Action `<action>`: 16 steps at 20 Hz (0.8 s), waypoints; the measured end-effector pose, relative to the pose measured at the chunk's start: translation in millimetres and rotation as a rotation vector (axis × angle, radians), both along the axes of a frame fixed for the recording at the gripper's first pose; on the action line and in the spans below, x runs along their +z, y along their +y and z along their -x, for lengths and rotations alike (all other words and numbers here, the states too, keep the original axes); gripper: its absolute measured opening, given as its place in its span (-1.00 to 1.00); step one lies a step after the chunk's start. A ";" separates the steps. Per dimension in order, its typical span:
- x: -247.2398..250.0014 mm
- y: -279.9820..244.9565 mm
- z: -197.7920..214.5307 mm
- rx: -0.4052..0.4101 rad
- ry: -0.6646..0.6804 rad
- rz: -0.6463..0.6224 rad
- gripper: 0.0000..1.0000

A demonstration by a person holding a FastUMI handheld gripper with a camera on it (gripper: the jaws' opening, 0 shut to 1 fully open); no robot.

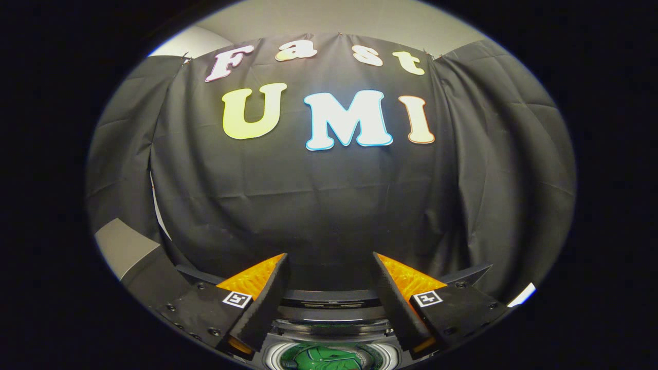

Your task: Put the clothes into the washing machine and then close the washing machine lid.

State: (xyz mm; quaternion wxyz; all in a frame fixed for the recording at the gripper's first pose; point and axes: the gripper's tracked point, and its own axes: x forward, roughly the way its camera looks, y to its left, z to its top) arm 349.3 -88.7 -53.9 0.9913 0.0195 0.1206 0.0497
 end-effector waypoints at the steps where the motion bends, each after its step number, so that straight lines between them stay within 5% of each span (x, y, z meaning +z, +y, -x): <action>1: -0.1 -0.3 4.4 0.000 0.000 -0.001 0.96; 16: -15.6 -3.0 73.2 -0.008 -0.039 -0.003 0.95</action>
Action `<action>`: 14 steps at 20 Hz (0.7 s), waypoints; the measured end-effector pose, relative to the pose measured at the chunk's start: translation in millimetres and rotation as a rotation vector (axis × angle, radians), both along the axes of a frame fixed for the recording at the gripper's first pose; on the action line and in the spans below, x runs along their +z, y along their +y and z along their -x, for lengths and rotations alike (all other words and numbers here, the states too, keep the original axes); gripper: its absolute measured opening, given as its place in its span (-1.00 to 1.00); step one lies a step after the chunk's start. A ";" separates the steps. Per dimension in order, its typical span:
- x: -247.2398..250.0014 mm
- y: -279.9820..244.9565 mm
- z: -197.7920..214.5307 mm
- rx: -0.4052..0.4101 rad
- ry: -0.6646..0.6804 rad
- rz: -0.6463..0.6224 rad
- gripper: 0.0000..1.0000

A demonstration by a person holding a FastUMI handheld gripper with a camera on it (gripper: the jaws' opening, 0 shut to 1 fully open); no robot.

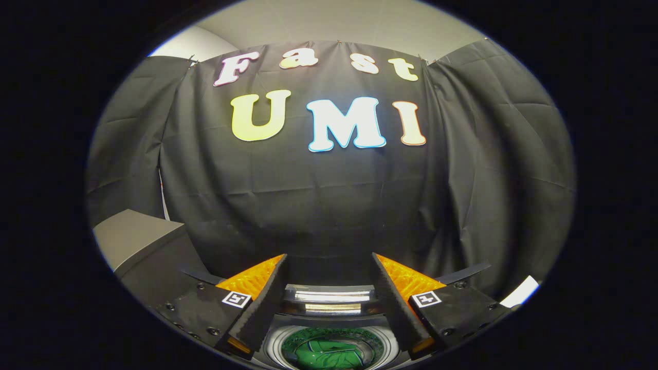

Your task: Put the clothes into the washing machine and then close the washing machine lid.

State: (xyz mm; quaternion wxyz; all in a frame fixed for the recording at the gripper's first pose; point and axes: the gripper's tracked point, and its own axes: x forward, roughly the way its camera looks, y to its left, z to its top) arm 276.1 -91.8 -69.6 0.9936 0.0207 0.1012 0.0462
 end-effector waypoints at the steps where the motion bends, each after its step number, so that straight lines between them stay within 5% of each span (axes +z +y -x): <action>1: -1.4 -0.2 3.4 0.001 0.000 0.001 0.95; 14: -40.1 -9.1 54.4 0.010 0.058 -0.014 0.95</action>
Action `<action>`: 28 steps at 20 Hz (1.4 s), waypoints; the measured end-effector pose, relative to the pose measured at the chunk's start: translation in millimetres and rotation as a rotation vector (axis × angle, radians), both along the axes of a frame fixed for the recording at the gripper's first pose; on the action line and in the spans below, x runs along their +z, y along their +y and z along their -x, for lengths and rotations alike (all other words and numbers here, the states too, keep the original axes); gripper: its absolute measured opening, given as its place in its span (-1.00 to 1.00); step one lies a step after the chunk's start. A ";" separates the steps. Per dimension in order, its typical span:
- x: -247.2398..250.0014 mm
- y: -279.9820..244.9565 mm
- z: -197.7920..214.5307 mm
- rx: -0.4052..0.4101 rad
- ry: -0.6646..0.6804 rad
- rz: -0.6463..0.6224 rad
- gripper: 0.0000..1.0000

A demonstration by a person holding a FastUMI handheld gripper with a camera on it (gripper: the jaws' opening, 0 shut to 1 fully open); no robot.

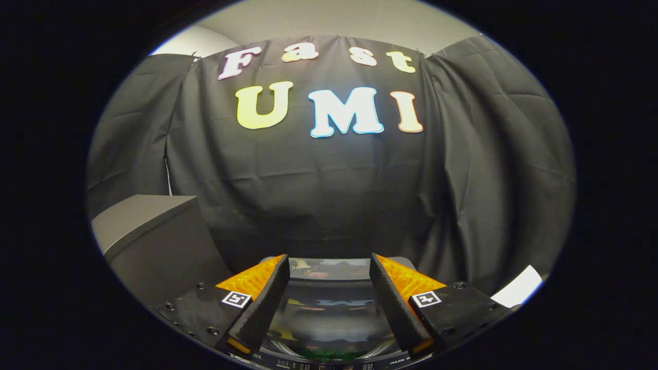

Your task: Put the clothes into the washing machine and then close the washing machine lid.

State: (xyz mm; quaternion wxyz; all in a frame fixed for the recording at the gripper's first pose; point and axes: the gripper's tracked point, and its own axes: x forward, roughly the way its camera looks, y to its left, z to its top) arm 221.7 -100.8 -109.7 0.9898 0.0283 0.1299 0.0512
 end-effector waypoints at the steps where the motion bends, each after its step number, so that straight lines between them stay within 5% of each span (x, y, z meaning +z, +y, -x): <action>1: -1.0 -1.0 3.2 0.000 -0.001 -0.006 0.95; 14: 30.6 6.7 56.4 0.016 -0.059 -0.021 0.95; 28: 129.3 16.1 189.6 -0.012 -0.236 -0.019 0.93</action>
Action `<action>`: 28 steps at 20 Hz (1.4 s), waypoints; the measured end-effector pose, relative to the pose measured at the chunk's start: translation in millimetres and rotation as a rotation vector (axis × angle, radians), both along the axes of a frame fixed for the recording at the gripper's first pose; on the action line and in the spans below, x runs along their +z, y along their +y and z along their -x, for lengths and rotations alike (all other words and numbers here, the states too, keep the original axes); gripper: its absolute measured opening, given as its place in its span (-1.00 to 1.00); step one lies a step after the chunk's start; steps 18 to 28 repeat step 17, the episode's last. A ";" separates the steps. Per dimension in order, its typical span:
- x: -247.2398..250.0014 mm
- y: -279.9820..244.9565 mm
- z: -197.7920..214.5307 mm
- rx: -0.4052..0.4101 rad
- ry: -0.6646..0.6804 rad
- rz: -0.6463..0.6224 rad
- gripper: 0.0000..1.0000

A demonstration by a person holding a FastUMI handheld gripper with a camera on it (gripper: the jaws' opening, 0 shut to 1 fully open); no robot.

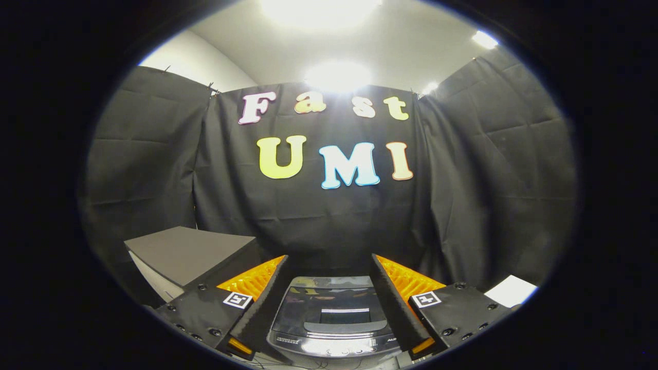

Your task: Put the clothes into the washing machine and then close the washing machine lid.

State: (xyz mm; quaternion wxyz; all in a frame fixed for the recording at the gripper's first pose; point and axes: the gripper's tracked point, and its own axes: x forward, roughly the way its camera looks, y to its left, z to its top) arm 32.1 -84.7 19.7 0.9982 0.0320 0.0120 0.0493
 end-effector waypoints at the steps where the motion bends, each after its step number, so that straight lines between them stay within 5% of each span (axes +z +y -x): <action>1: 2.9 0.3 8.8 -0.002 -0.001 -0.008 0.93; 12: 17.3 -2.8 81.3 -0.036 -0.039 0.011 0.93; 28: 18.0 -2.6 91.3 -0.040 -0.039 0.002 0.93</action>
